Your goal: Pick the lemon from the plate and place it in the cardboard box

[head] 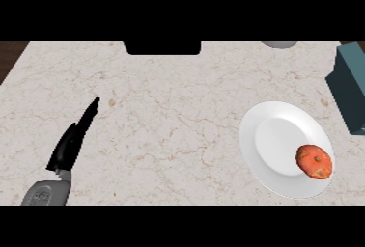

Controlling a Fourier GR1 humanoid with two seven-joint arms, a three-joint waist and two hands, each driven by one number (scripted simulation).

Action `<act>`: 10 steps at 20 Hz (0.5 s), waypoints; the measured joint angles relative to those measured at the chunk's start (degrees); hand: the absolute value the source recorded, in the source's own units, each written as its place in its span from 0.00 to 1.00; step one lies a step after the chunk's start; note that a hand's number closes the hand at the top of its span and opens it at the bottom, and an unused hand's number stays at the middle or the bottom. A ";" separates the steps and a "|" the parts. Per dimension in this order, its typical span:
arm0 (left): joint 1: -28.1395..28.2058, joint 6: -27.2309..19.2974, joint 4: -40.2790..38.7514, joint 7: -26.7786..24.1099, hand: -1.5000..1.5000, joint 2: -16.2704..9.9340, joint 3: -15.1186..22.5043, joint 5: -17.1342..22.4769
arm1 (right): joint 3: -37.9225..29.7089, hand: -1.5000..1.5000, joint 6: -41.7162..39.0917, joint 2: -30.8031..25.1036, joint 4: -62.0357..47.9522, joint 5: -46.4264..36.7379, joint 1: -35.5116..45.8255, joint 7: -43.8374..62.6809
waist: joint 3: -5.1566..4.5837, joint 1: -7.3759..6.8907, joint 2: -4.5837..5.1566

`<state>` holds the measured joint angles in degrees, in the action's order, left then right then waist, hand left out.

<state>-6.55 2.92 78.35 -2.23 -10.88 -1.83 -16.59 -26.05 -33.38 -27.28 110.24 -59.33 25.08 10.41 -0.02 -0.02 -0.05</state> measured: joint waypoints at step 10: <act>-1.70 0.02 -3.07 -1.87 0.50 -0.03 -0.79 -0.55 | -2.86 1.00 7.99 -9.22 -23.16 -1.60 2.31 -6.83 | 0.02 -0.42 0.23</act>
<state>-8.25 2.95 75.28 -4.10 -10.92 -2.62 -17.14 -28.91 -25.40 -36.50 87.08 -60.94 27.39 3.58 0.00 -0.43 0.18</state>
